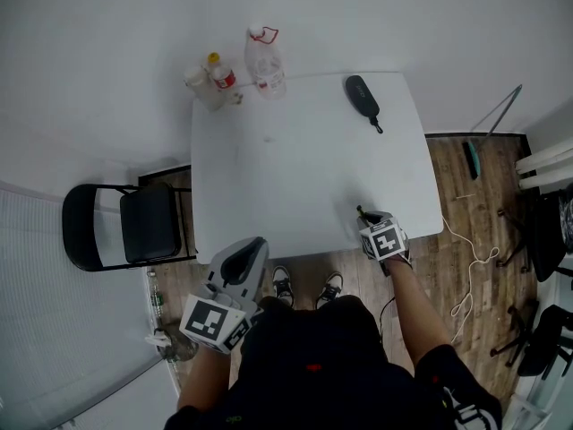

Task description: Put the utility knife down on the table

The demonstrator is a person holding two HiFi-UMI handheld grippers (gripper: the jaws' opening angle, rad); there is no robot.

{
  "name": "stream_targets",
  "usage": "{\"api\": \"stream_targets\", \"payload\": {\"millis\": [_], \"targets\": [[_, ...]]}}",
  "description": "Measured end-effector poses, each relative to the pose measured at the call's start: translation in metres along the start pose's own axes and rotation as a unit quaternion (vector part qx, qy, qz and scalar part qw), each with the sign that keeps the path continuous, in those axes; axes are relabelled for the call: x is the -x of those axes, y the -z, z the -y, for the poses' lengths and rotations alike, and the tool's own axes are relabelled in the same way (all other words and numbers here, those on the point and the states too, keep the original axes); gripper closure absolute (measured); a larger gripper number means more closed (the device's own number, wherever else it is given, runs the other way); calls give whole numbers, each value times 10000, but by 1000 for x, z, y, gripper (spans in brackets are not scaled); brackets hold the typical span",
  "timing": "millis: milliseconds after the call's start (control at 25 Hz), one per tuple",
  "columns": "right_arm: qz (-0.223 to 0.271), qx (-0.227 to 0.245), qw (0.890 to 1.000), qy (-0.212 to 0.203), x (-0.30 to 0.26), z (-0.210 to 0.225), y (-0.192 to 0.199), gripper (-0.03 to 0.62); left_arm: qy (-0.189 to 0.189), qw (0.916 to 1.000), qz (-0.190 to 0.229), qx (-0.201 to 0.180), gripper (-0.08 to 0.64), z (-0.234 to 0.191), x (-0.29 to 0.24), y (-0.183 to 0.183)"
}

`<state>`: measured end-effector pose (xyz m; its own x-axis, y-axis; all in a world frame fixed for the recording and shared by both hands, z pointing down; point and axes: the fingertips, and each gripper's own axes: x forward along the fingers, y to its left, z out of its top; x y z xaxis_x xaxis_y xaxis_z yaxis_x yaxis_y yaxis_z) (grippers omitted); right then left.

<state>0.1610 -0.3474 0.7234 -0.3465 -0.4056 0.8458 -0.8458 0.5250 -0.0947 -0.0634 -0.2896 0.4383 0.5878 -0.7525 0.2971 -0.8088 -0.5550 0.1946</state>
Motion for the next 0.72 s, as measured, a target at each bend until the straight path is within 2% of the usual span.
{"api": "stream_targets", "payload": {"millis": [240,720], "targets": [[-218,117,9997,-70,-13,1,5,528,-15,10000,-83,-23,523,-3,-6,5],[-209,53,9997,-132,-22,-1,11,528,-24,9999,-139,-14,523,-8,-12,8]]}}
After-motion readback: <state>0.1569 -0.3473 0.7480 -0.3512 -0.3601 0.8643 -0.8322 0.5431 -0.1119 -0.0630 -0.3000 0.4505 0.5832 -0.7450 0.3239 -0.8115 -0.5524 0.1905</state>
